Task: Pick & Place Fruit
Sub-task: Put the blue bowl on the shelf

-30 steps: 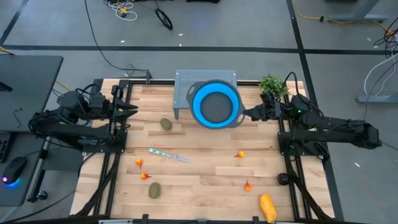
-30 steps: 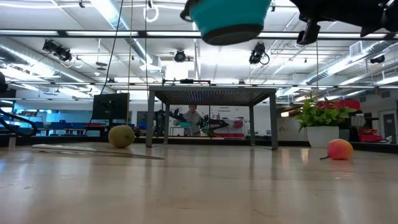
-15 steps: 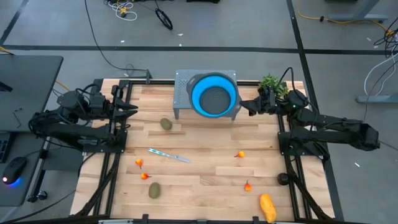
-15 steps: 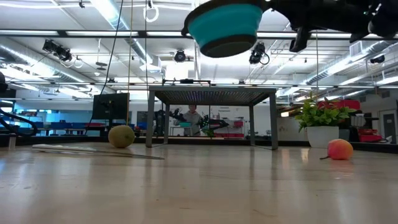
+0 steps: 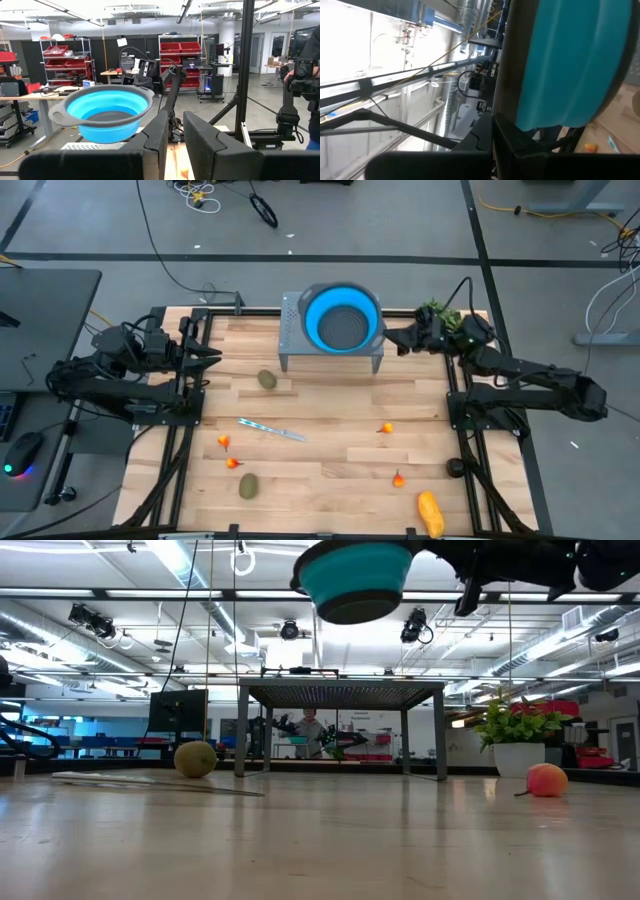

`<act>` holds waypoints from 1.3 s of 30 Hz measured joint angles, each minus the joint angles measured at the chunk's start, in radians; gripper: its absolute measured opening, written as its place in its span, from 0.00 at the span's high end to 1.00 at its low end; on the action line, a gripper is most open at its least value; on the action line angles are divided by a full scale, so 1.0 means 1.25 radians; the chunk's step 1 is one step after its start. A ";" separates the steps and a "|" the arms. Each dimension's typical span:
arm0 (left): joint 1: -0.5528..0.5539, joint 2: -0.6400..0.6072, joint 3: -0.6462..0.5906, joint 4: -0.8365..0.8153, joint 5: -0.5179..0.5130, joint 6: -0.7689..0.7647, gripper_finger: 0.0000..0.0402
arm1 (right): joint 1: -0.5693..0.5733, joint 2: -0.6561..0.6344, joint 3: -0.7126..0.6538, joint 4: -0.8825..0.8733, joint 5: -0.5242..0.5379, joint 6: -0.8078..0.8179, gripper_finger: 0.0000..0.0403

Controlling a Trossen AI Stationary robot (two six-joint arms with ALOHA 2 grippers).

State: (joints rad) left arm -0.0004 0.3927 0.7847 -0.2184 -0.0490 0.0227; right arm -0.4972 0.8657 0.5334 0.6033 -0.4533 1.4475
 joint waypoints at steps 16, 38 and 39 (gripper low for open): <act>0.000 0.000 0.000 0.000 0.000 0.000 0.83 | -0.068 0.104 0.000 0.002 -0.002 -0.013 1.00; 0.000 0.000 0.000 0.000 0.000 0.000 0.83 | -0.127 0.253 0.000 0.125 -0.018 0.027 1.00; 0.000 0.000 0.000 0.000 0.000 0.000 0.83 | -0.127 0.258 0.000 0.132 -0.017 0.027 1.00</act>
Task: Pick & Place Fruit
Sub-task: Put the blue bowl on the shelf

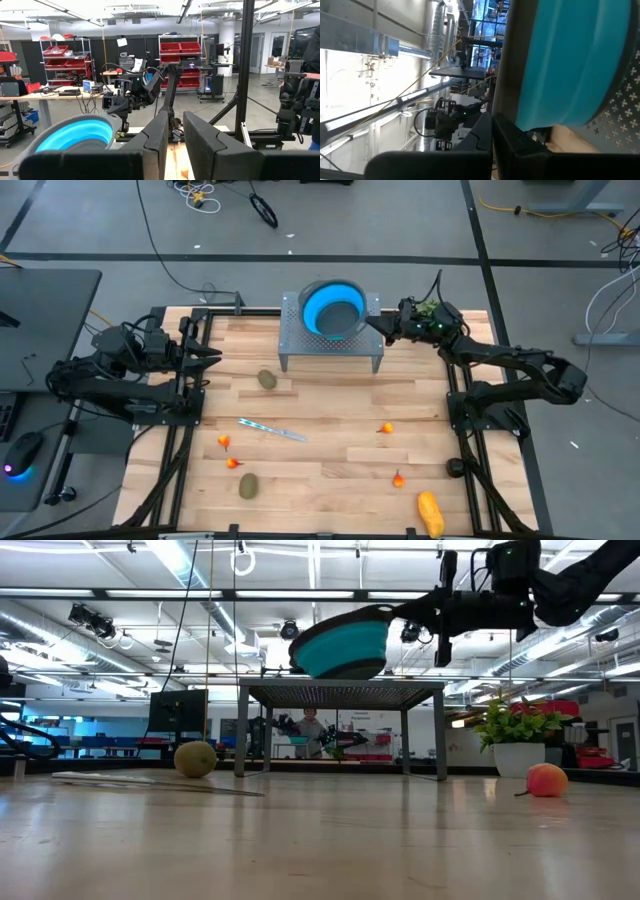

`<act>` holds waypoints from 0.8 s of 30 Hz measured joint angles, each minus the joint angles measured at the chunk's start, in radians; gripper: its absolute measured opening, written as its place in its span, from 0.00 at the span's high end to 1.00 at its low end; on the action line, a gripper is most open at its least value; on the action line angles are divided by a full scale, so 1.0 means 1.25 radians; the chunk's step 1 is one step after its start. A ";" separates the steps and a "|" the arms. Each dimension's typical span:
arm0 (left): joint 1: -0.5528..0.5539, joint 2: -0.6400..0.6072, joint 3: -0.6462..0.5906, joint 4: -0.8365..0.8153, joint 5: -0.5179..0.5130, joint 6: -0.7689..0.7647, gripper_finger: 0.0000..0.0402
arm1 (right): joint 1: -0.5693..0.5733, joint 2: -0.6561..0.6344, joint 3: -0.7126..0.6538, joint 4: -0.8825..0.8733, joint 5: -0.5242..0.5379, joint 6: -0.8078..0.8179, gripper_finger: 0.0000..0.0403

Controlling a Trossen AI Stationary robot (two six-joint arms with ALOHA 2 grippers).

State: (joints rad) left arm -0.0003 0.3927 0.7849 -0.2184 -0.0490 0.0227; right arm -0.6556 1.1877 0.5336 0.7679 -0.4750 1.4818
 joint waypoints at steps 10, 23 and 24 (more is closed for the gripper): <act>0.000 0.000 0.000 0.000 0.000 0.000 0.83 | -0.012 0.010 0.000 0.000 0.003 -0.004 1.00; 0.000 0.000 0.000 0.000 0.000 0.000 0.83 | -0.027 0.009 0.000 0.000 0.007 -0.006 1.00; 0.000 0.000 0.000 0.000 0.000 0.000 0.83 | -0.027 0.009 0.000 0.000 0.008 -0.003 1.00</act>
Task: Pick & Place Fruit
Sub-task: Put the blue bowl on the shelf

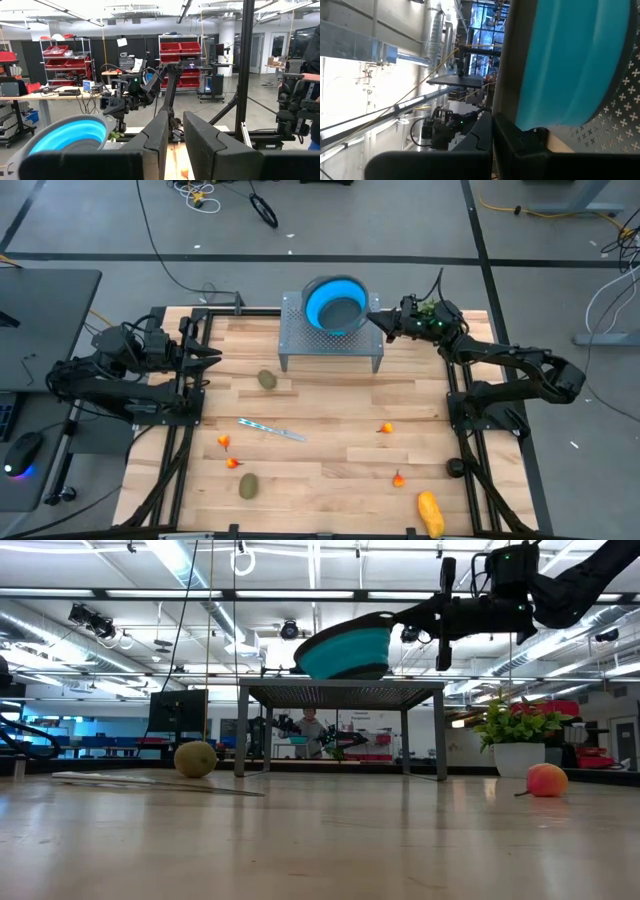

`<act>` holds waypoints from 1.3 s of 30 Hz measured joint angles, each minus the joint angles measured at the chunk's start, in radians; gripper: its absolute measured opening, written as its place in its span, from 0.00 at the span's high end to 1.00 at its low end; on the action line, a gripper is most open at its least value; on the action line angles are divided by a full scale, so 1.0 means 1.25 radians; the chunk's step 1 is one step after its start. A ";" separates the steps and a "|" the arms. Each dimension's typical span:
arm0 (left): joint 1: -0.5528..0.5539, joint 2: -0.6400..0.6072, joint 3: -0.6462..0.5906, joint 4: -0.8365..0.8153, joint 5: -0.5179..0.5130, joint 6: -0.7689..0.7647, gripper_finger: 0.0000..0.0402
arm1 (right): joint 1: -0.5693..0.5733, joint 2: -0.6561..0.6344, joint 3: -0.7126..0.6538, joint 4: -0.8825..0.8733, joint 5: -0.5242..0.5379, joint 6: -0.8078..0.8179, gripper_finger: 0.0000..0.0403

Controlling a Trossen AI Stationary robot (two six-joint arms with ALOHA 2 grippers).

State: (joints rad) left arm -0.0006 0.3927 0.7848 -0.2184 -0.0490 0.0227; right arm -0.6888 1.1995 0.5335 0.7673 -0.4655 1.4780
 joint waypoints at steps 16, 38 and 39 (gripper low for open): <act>0.000 0.000 0.000 0.000 0.000 0.000 0.83 | 0.016 0.031 0.042 -0.006 0.010 0.005 1.00; 0.000 0.000 0.000 0.000 0.000 0.000 0.83 | 0.029 0.050 0.042 -0.033 0.005 -0.004 1.00; 0.000 0.000 0.000 0.000 0.000 0.000 0.83 | 0.029 0.050 0.042 -0.034 0.005 -0.004 1.00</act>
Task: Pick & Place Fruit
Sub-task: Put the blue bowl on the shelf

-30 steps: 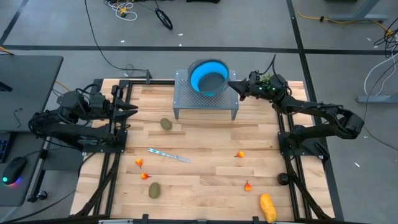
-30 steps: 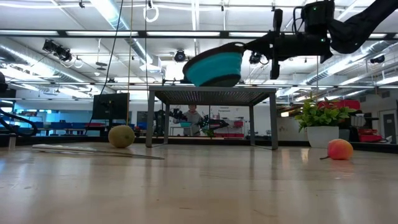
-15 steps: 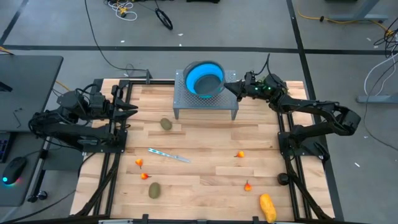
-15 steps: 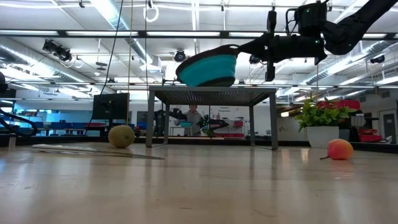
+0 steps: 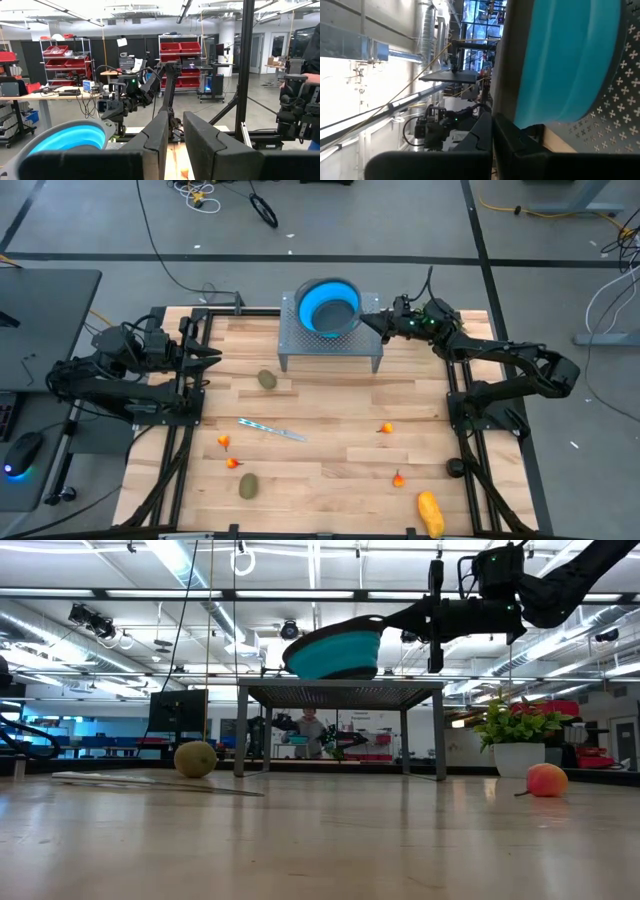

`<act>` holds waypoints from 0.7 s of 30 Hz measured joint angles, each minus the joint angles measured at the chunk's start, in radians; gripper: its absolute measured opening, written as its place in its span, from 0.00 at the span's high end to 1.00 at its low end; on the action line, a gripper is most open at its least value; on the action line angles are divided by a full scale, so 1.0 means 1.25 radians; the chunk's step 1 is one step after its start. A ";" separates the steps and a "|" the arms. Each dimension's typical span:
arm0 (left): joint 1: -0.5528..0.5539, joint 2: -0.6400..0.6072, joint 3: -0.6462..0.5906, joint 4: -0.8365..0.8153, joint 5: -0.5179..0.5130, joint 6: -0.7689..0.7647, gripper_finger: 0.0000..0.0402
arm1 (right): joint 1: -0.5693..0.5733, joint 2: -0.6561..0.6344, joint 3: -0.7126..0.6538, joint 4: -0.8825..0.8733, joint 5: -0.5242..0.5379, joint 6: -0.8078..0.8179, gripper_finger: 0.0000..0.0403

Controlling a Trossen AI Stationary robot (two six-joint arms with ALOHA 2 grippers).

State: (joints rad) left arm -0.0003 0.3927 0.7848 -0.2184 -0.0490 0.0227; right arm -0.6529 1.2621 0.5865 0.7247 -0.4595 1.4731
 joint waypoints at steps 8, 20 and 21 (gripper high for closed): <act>0.000 0.000 0.000 0.000 0.000 0.000 0.83 | 0.000 0.000 0.000 -0.002 0.003 0.003 1.00; 0.000 0.000 0.000 0.000 0.000 0.000 0.83 | 0.000 0.000 0.000 -0.009 0.002 0.016 0.92; 0.000 0.000 0.000 0.000 0.000 0.000 0.83 | 0.000 0.000 0.000 -0.009 0.002 0.016 0.92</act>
State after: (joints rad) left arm -0.0002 0.3927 0.7847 -0.2184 -0.0490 0.0227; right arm -0.6529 1.2621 0.5865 0.7139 -0.4568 1.4925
